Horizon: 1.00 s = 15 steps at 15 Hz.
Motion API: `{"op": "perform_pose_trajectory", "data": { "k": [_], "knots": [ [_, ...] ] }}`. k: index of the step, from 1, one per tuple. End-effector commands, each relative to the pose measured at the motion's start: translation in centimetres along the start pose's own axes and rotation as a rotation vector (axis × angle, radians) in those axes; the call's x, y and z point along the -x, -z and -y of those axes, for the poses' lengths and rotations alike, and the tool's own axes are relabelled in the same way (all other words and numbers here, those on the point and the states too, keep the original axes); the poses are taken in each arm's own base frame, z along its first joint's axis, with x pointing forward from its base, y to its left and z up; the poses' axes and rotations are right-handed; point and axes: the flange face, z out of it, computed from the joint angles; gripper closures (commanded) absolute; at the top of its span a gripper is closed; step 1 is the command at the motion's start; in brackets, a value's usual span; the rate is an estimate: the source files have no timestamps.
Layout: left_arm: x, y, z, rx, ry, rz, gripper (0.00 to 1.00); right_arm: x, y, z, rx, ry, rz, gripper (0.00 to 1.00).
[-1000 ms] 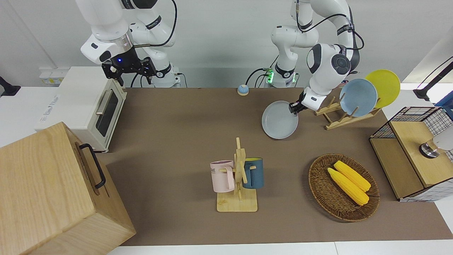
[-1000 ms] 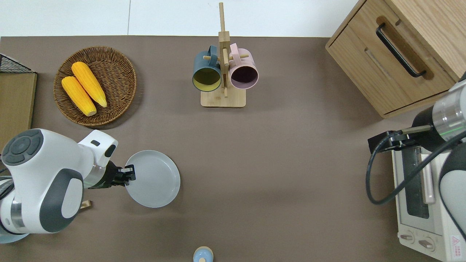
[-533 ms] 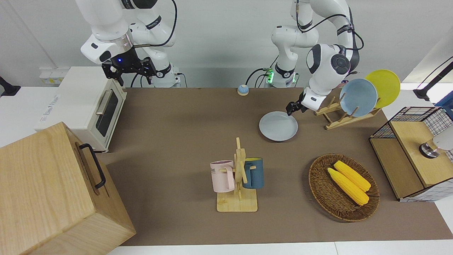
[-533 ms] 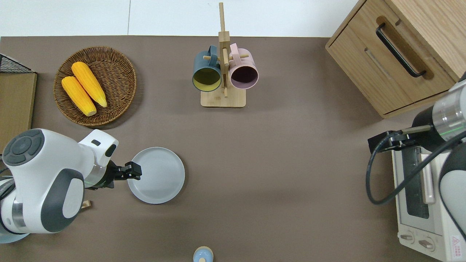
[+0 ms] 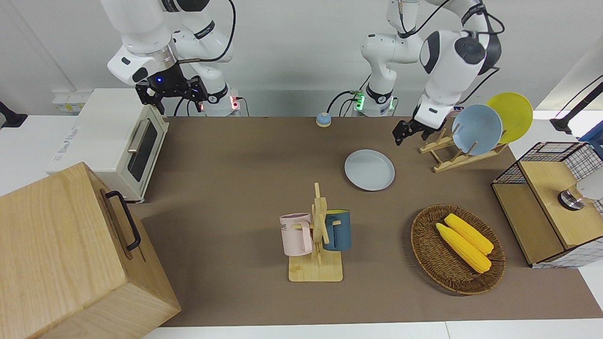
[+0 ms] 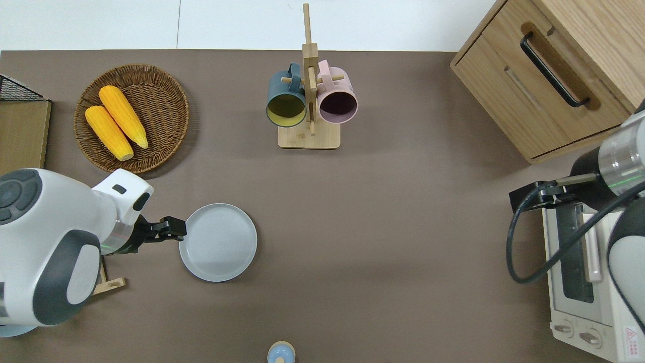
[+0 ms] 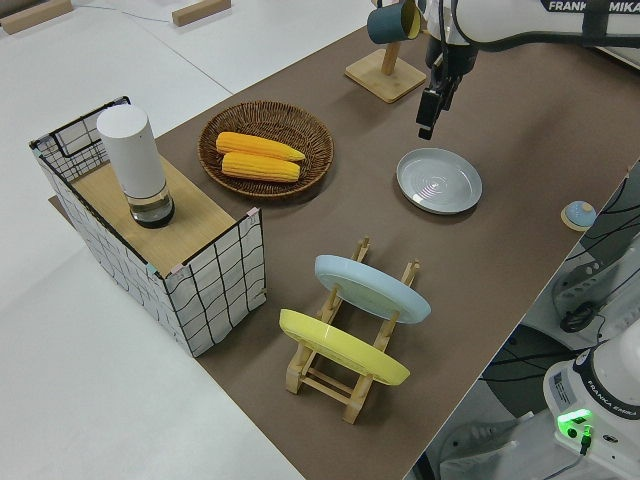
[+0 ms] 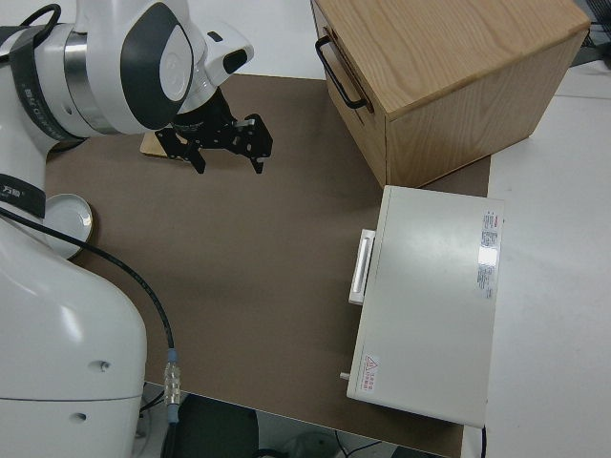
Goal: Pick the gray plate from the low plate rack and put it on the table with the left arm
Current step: 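Open the left gripper and withdraw it back toward the rack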
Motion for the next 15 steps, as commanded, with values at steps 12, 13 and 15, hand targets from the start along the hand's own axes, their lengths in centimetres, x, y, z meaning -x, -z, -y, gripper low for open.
{"op": "perform_pose_trajectory", "data": {
  "k": [12,13,15],
  "knots": [
    [0.1,15.5,2.3,-0.014,-0.201,-0.116,0.00,0.2,0.3,-0.2,0.006,-0.015,0.001,0.017],
    [0.0,14.7,2.2,-0.016,-0.202,-0.112,0.00,0.2,0.3,-0.2,0.007,-0.015,0.003,0.017],
    [-0.5,14.4,2.0,-0.013,-0.199,-0.131,0.00,0.2,0.3,-0.2,0.006,-0.015,0.001,0.017]
  ]
}}
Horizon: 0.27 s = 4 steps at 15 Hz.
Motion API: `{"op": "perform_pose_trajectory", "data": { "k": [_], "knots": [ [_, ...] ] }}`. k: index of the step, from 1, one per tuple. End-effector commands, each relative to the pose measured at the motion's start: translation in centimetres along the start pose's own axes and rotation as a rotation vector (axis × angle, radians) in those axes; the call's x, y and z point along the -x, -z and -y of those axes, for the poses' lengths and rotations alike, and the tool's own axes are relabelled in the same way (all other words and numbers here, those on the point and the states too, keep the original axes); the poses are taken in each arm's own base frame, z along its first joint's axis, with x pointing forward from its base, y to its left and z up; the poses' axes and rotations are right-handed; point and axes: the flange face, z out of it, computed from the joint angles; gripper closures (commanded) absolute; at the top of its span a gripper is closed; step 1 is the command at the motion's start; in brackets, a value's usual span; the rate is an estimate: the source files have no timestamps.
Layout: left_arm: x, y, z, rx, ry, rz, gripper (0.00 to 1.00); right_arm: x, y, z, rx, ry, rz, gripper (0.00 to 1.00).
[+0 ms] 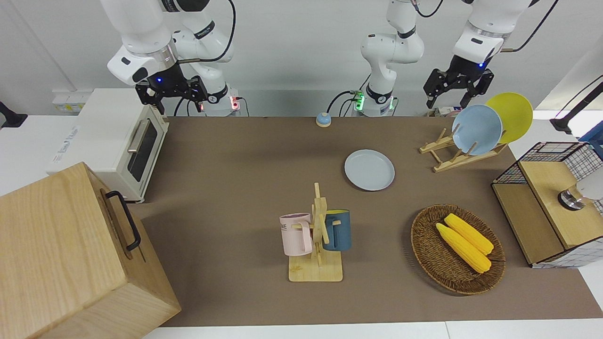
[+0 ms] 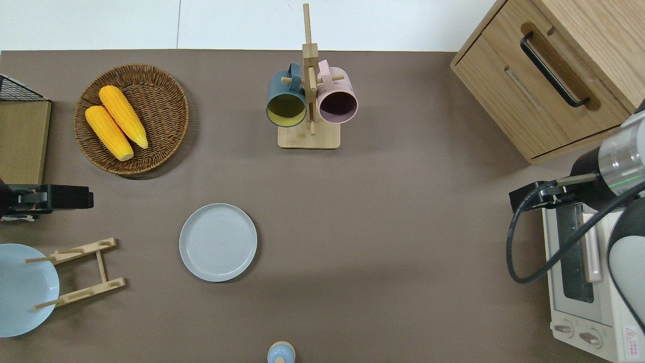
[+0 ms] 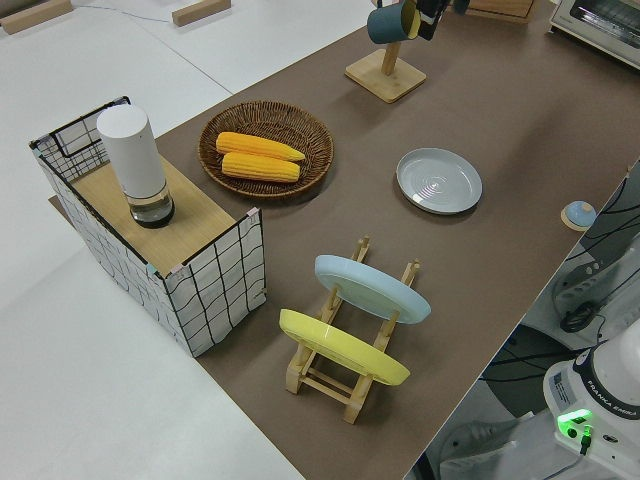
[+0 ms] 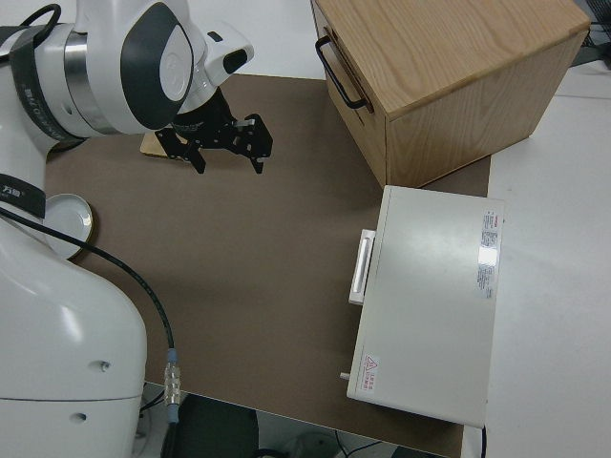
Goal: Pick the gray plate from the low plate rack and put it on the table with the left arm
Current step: 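Open the left gripper and withdraw it back toward the rack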
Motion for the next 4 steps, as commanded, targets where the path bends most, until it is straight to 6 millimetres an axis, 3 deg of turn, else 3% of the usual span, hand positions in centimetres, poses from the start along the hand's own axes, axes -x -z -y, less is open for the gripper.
{"op": "perform_pose_trajectory", "data": {
  "k": [1,4],
  "knots": [
    [-0.6,-1.8,0.1,-0.019,-0.012,-0.015,0.00,0.2,0.3,-0.3,0.006,-0.017,0.001,0.017],
    [-0.6,-2.9,0.2,-0.018,-0.011,-0.015,0.00,0.2,0.3,-0.2,0.006,-0.015,0.001,0.017]
  ]
}}
